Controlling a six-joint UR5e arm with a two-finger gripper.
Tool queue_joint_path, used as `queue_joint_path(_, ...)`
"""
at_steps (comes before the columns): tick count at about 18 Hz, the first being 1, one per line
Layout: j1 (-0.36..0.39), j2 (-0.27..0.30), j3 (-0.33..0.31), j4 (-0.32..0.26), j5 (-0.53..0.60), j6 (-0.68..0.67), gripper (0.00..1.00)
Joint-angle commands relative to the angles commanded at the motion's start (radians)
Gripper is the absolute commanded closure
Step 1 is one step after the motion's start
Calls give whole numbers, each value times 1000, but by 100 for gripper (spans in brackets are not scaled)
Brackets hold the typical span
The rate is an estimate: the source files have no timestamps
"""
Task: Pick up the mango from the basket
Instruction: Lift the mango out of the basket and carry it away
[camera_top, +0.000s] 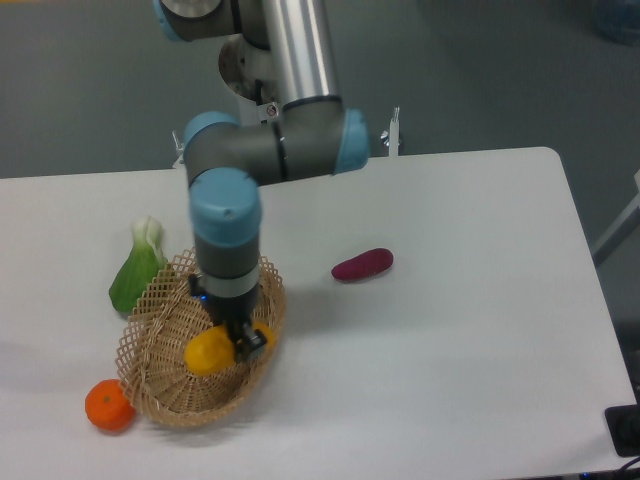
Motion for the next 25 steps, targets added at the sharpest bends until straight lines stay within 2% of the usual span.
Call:
queue_joint_path(3,84,0,60,-37,-2,2,60)
queue_joint_path(5,140,0,97,-81,0,6,60)
queue_joint_path(7,178,0,114,-111,1,47,61)
queue_joint_path(10,250,-9,141,-111,3,126,61)
queue_joint_path(14,350,-58,189,-100,8,164,61)
queue_joint_path(16,393,-81,230,-114,9,216,61)
queue_joint_path(22,457,-153,288,-143,116,297,60)
queue_joint_path(25,470,-190,319,-144,120,327,60)
